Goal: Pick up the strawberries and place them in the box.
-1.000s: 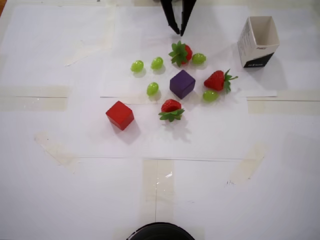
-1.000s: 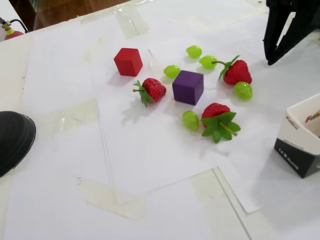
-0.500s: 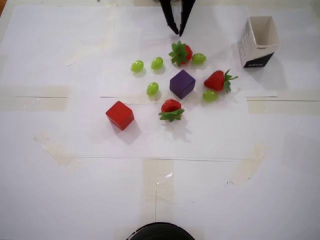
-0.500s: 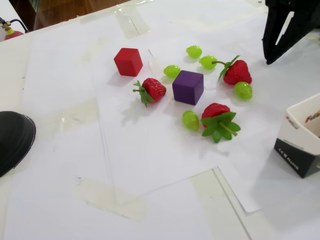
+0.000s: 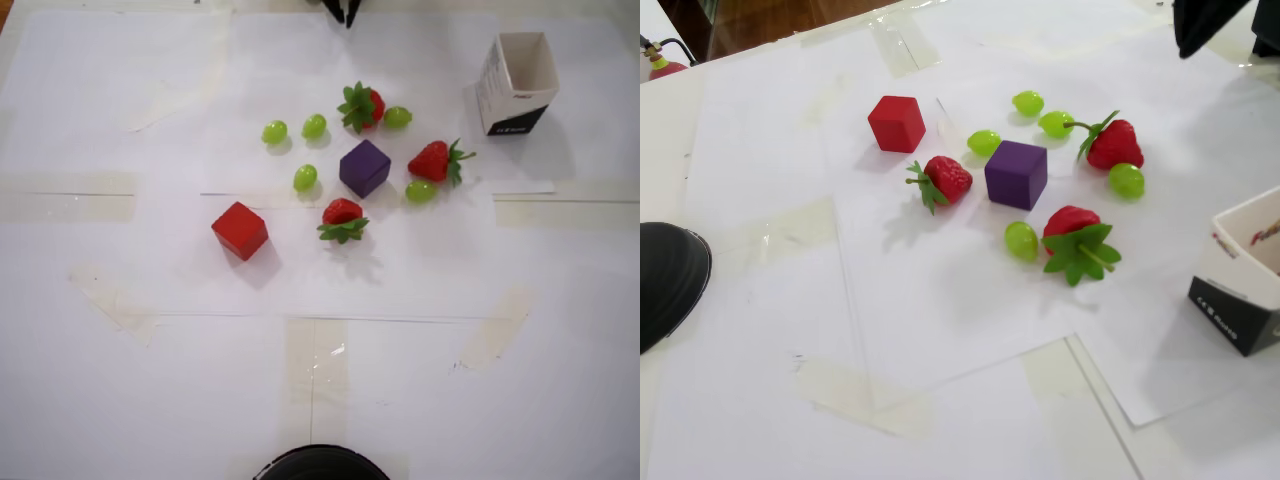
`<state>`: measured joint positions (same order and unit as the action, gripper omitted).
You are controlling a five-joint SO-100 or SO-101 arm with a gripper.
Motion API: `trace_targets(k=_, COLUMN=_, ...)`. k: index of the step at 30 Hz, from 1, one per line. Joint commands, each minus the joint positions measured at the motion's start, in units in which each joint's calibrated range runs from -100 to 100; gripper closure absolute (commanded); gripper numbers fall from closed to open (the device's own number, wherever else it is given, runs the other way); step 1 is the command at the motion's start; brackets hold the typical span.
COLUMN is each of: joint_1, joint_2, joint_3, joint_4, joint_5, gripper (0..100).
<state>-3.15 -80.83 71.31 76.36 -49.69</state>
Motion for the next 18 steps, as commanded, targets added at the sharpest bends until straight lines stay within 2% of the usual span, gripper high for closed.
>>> trace_targets(k=1, joint_1=-0.46, joint_2=16.34, joint_3=-19.40, joint_4=2.56, joint_5=-4.15, gripper=100)
trace_targets(k=10, joint_1=-3.25, joint_2=42.99, joint_3=-39.22, joint_4=3.62, joint_5=-9.18, gripper=100)
trace_targets(k=15, joint_1=-7.96, joint_2=51.08, joint_3=-41.86, joint_4=2.72, joint_5=-15.14, gripper=100)
trace_targets(k=18, joint_1=-9.35, joint_2=55.63, joint_3=-41.40, joint_4=1.01, joint_5=-15.87, gripper=100)
